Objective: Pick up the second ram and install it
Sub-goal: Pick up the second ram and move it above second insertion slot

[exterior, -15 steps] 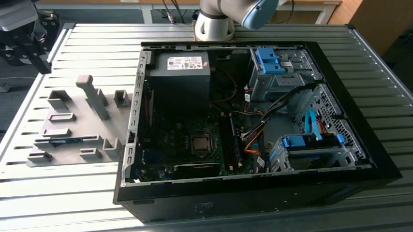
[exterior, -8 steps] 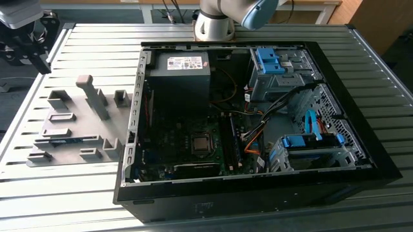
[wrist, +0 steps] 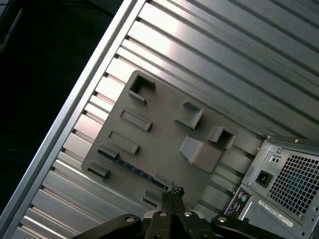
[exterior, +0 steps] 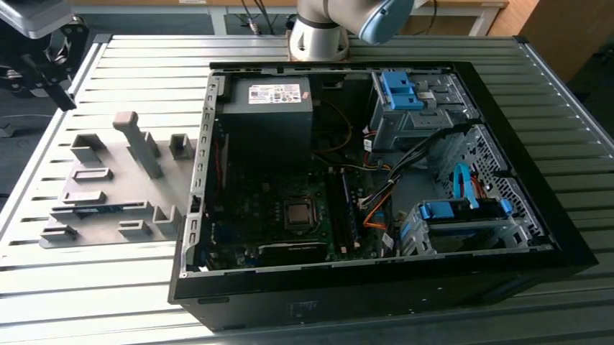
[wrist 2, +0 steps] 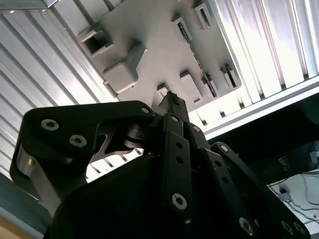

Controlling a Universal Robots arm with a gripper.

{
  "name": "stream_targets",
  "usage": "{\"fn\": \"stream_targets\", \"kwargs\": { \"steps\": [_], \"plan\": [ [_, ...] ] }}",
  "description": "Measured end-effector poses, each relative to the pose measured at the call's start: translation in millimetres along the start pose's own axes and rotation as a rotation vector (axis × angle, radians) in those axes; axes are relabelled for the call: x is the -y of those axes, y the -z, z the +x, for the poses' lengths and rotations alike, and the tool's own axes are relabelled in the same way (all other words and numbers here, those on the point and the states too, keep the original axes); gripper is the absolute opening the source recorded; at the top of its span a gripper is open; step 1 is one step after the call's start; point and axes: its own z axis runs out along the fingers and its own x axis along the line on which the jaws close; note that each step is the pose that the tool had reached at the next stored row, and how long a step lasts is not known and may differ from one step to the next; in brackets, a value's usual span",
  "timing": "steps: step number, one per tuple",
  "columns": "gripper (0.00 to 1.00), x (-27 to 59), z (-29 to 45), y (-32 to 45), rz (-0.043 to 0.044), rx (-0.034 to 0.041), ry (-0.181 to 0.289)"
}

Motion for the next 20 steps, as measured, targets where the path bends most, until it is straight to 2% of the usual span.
{"fn": "stream_targets", "kwargs": {
  "steps": [12,15,20],
  "plan": [
    [0.11,-1.0,1.8,-1.0,-0.0041,-0.0016,0.164],
    [0.11,-1.4,2.6,-1.0,-0.0046,-0.0019,0.184],
    [0.11,-1.6,2.9,-1.0,-0.0047,-0.0019,0.188]
  ]
}}
